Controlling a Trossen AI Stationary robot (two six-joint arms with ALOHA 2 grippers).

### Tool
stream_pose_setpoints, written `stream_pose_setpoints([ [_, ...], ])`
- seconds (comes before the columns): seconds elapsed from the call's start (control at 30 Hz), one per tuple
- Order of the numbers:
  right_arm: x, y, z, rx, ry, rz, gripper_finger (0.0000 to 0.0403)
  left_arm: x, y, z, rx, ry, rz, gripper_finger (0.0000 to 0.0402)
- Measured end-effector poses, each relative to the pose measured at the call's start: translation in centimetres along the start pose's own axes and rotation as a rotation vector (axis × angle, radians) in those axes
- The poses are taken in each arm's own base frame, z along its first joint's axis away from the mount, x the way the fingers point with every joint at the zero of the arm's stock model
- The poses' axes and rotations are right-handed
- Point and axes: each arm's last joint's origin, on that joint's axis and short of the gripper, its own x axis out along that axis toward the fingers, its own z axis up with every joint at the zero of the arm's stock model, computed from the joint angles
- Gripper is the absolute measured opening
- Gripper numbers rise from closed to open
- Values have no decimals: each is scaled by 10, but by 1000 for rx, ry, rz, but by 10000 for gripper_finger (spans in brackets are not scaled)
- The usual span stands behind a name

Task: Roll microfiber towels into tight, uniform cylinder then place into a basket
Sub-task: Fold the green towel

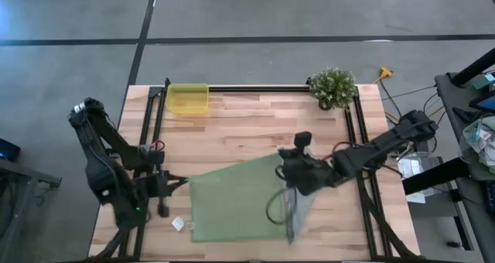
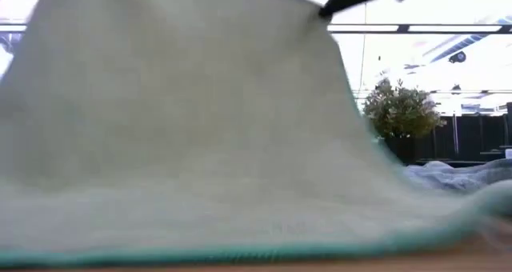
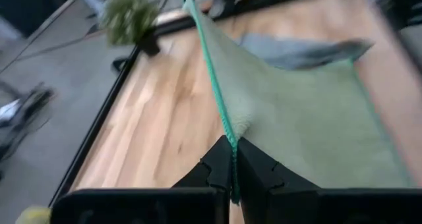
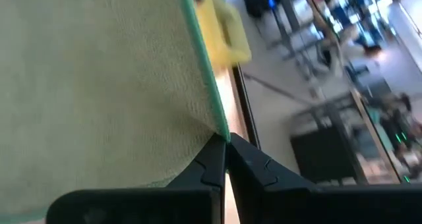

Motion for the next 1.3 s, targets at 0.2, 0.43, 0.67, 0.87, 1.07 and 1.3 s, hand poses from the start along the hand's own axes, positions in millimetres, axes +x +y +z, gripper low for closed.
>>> stream_pose_setpoints([
  [0.2,55,7,-27,-1,81,5,9,25,-1,-34,9,74,93,0],
  [0.43,95,12,-43,20,130,12,9,46,3,-68,-17,141,178,0],
  [0.67,96,29,-45,78,131,170,9,58,-6,-92,-135,260,110,0],
  [0.87,73,43,-43,117,95,254,9,68,-25,-94,-220,292,12,0],
  [1.07,50,64,-42,141,79,418,9,82,-51,-100,-235,355,-46,0],
  [1.3,27,86,-48,123,91,548,9,95,-73,-105,-219,445,-81,0],
])
